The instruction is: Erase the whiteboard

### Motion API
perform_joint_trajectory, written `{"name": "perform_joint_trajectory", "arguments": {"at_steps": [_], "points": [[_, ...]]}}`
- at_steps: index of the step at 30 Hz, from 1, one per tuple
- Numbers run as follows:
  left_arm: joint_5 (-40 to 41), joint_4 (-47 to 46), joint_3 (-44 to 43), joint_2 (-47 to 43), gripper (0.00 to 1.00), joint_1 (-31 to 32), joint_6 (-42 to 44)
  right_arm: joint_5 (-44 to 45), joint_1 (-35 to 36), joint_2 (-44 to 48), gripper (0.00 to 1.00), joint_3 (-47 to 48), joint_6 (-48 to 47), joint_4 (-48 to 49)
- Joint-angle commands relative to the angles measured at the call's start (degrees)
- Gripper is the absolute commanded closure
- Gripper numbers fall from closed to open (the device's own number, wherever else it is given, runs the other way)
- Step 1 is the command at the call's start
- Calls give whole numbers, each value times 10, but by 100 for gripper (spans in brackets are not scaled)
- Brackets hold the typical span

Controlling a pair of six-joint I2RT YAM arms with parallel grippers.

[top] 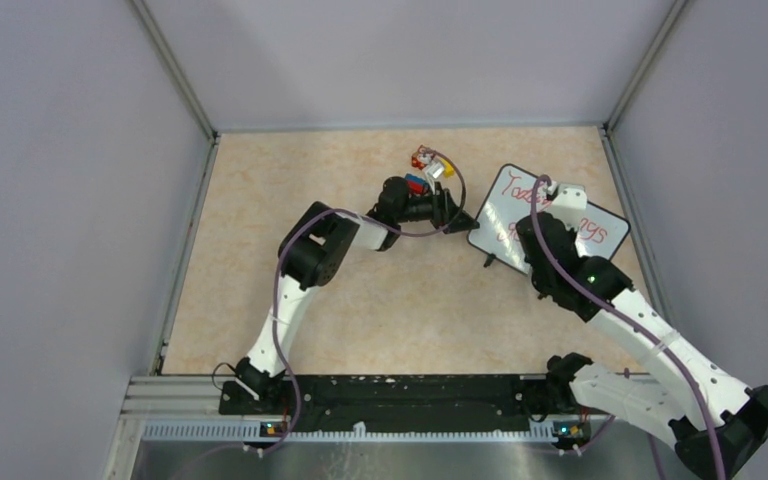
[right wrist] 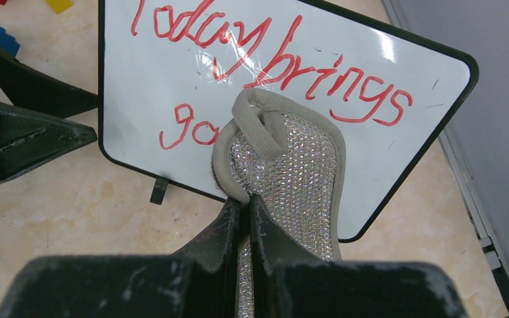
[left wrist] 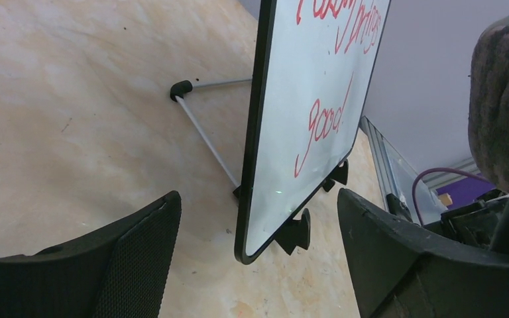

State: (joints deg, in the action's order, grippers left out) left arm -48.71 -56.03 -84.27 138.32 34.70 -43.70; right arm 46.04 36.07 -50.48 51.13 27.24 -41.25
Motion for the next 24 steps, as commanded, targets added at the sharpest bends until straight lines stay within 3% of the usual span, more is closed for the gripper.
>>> {"name": "perform_joint_trajectory", "arguments": {"at_steps": [1,11,24], "points": [[-11,-59,-21,17,12,9,-14,48,-7,7,100,19,4,8],[-41,-104,-55,62,38,10,-46,38,-64,-49,100,-15,24,48],[-55,-145,-68,81,57,16,-66,88,-106,-52,100,-64,74,65]]}}
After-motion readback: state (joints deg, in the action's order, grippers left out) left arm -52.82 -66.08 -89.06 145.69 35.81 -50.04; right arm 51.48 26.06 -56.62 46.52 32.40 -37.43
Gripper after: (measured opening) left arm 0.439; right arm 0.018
